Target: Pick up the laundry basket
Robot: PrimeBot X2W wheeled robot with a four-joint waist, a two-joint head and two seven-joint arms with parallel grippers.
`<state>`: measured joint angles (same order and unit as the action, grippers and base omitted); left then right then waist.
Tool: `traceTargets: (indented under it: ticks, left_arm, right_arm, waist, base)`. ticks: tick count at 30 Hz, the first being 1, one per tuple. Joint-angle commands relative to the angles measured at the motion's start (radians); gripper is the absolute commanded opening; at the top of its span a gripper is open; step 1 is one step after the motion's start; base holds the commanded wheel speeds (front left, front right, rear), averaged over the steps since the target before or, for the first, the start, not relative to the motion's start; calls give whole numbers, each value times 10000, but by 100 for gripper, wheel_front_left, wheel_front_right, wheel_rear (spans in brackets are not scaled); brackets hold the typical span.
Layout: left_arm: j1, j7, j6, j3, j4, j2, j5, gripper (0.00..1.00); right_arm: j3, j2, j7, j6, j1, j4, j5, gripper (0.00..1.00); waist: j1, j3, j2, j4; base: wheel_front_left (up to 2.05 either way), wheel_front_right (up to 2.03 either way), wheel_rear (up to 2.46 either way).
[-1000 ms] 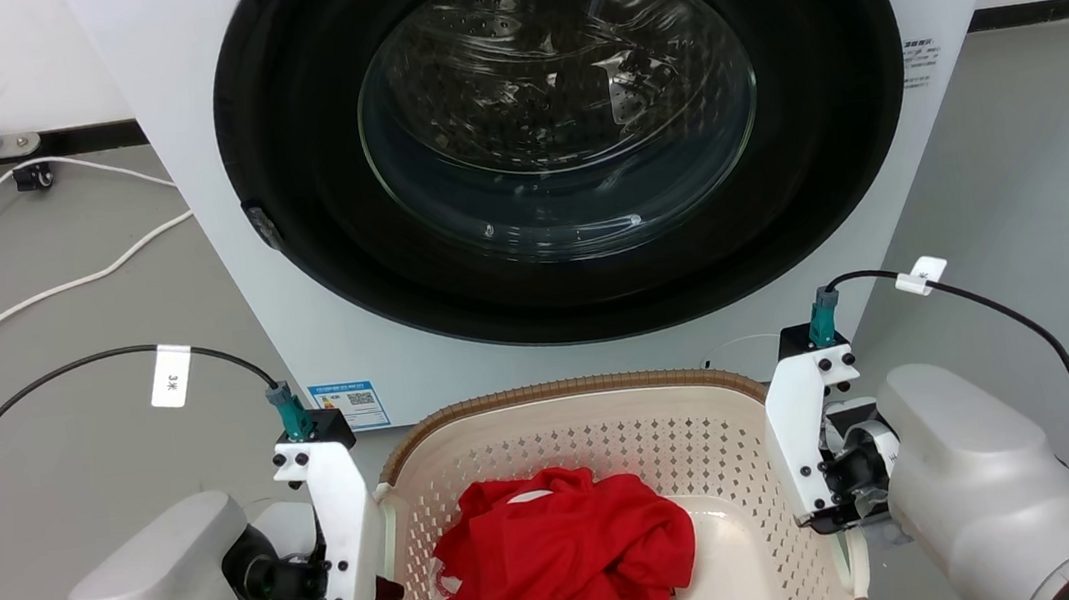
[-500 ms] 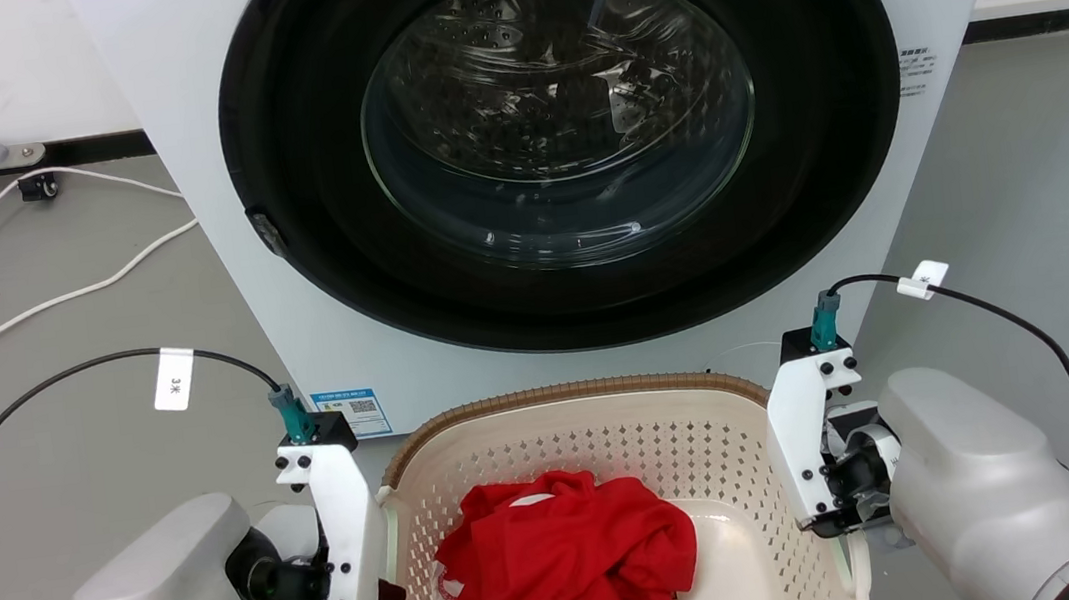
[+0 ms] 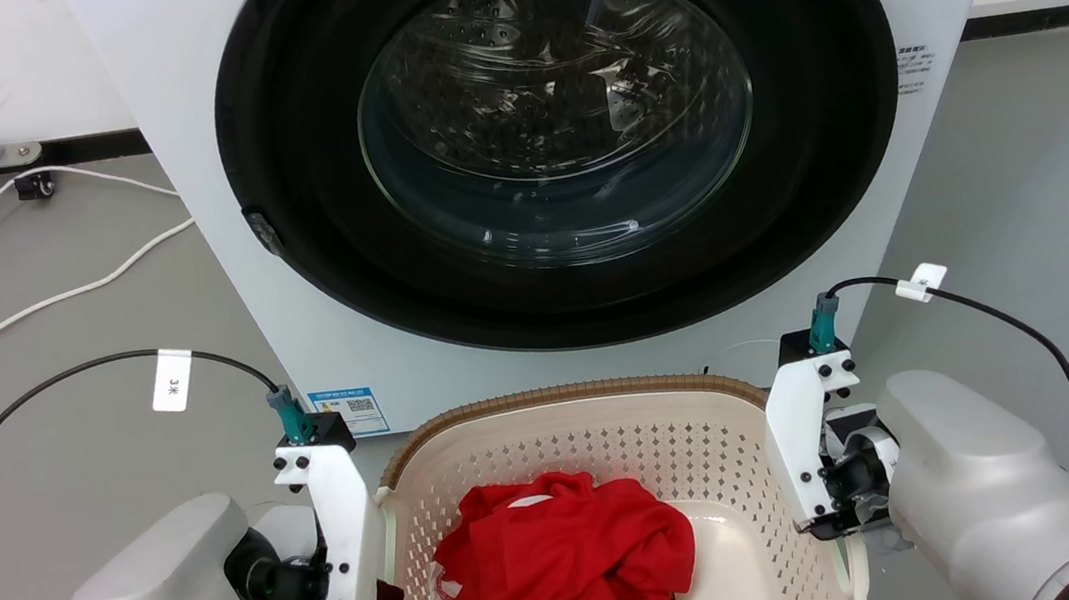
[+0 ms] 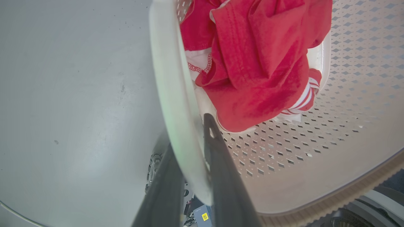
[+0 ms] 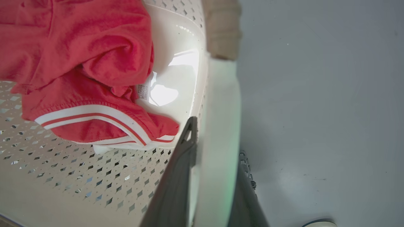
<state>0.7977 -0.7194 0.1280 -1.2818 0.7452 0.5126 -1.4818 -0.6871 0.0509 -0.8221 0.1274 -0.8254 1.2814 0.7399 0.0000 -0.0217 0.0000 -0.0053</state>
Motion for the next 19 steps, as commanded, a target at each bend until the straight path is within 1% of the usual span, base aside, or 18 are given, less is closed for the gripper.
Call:
traceTargets:
  ticks: [1, 19]
  left_arm:
    - [102, 27, 47, 31, 11, 33, -23, 0]
    - [150, 6, 47, 30, 45, -18, -59, 0]
  right_arm:
    - [-86, -11, -5, 60, -120, 8, 45, 0]
    - [-346, -11, 84, 60, -197, 45, 303, 0]
  waist:
    - [0, -8, 0, -10]
    - [0, -50, 0, -5]
  base:
    - [0, 0, 0]
    - [0, 0, 0]
